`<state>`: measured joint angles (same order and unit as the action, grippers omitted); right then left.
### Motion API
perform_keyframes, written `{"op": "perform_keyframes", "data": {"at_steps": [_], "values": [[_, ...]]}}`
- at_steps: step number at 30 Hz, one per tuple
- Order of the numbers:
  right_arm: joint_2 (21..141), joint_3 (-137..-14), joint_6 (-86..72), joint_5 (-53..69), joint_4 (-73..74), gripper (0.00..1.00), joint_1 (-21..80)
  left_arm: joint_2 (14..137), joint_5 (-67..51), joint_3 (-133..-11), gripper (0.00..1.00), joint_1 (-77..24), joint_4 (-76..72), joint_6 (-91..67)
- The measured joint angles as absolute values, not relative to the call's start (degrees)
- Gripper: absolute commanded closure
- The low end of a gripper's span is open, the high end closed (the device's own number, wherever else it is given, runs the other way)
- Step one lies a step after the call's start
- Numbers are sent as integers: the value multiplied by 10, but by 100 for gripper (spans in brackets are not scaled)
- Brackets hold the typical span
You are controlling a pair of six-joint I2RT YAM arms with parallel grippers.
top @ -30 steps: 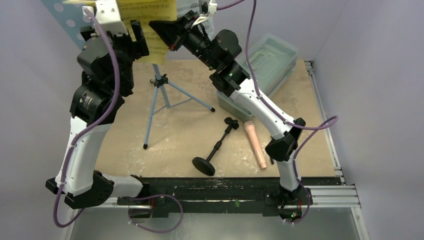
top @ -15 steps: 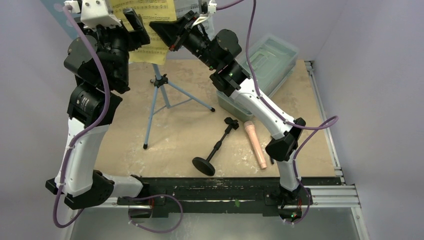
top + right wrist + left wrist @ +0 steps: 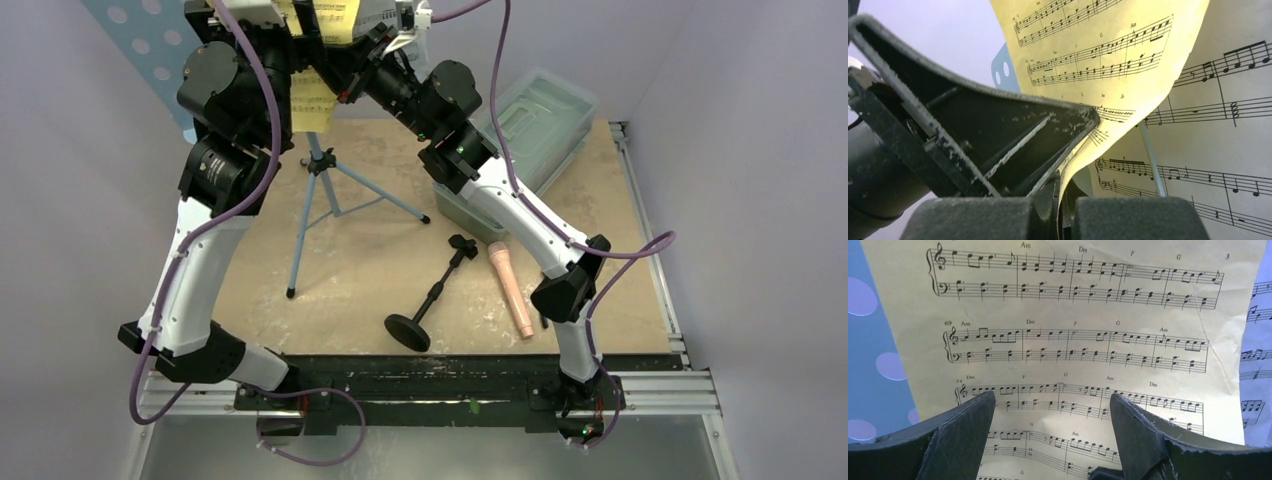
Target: Set up the instrument practice props
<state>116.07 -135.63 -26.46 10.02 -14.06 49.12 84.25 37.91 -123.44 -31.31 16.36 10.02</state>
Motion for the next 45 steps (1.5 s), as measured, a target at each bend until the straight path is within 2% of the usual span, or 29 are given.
{"op": "perform_keyframes", "data": {"at_steps": [8,21,28,34,42,45], "values": [[1161,-1369,-256,100,-142,100,491,775,366,-1202,5,-313,204,90],[1161,-1384,-230,68,-119,100,491,760,368,-1216,2,-313,281,75],[1161,-1386,-229,41,-99,100,491,770,393,-1225,5,-313,337,57],[1161,-1386,-228,37,-94,100,491,729,447,-1182,17,-313,349,51],[1161,-1386,-218,37,-91,100,491,679,555,-1091,14,-313,330,67],[1161,-1386,-216,37,-91,100,491,685,584,-1069,22,-313,308,83]]}}
